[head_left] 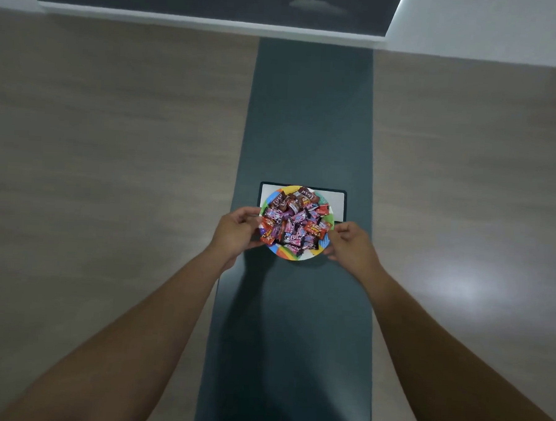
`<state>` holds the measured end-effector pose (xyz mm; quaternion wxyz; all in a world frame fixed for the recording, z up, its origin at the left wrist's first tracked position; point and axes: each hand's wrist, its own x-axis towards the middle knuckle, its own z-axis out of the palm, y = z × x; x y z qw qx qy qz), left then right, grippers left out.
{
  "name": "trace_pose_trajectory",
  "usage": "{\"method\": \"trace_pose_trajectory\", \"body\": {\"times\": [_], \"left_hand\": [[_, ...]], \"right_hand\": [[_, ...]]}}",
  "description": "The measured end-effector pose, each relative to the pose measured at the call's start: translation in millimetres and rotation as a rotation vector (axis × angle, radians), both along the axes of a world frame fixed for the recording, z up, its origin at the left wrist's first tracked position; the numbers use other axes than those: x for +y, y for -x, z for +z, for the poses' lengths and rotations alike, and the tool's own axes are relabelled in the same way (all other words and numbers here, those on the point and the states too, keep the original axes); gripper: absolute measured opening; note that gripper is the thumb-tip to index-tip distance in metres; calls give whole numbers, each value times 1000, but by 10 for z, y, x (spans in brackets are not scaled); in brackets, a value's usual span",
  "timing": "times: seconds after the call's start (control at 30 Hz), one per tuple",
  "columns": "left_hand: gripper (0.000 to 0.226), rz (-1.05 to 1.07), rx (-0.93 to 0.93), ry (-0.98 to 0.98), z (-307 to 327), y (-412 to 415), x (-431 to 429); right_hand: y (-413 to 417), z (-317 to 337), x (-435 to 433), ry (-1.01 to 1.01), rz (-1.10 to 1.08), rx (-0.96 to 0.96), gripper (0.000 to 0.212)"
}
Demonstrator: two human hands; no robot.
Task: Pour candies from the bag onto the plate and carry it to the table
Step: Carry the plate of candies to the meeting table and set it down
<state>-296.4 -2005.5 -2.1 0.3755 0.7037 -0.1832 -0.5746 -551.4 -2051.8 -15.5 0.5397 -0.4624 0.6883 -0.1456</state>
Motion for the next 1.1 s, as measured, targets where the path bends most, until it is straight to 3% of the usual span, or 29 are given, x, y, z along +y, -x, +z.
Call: {"method": "trace_pose_trajectory", "body": {"times": [0.17, 0.53, 0.93, 1.1], "left_hand": [[14, 22, -2, -48, -343, 24, -425], [13, 12, -19, -104, -893, 60, -801], [32, -52, -61, -134, -816, 11, -706], [29, -127, -157, -133, -625, -10, -310]], "right_hand": [[-18, -351, -414, -8, -1, 36, 5], [-62, -849, -702, -9, -38, 76, 10], [14, -773, -561, 32, -96, 32, 12], [34, -581, -245, 44, -117, 12, 8]]}}
